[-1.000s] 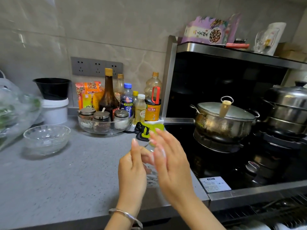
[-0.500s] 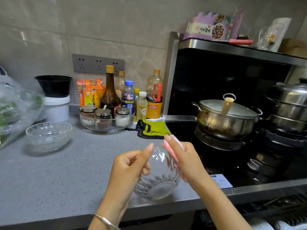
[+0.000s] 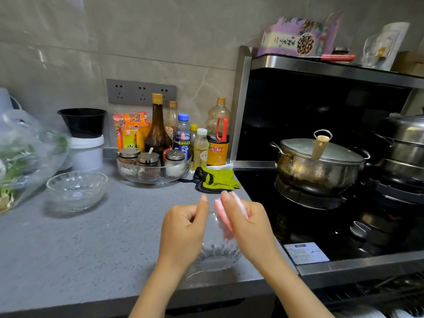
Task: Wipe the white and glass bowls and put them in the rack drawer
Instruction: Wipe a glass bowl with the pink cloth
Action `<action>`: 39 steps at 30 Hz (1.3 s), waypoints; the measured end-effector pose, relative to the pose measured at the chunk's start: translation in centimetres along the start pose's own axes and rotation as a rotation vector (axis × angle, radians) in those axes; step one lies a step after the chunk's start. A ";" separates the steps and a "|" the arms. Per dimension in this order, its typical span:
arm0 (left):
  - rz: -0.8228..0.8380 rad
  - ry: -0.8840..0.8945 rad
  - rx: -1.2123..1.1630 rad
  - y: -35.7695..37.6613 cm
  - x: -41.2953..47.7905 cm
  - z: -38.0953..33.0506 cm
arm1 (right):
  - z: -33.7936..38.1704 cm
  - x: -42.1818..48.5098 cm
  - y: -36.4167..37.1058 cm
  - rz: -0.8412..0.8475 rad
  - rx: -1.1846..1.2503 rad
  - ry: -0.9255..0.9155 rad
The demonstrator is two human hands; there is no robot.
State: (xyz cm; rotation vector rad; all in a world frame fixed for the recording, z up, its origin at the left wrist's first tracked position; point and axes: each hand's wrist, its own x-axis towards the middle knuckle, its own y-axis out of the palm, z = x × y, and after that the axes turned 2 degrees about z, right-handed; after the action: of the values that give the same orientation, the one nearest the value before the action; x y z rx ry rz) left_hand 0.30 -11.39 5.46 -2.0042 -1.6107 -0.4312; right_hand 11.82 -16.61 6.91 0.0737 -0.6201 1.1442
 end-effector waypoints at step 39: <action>0.055 -0.156 -0.218 -2.6 0.2 -0.5 | 2.5 1.1 -0.8 -0.010 0.090 0.229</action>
State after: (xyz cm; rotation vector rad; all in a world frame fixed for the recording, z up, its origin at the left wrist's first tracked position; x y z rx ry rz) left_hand -2.11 -11.16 6.52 -2.2893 -1.6570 -0.4570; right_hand 11.69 -16.97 9.75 0.0220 -0.3654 1.1511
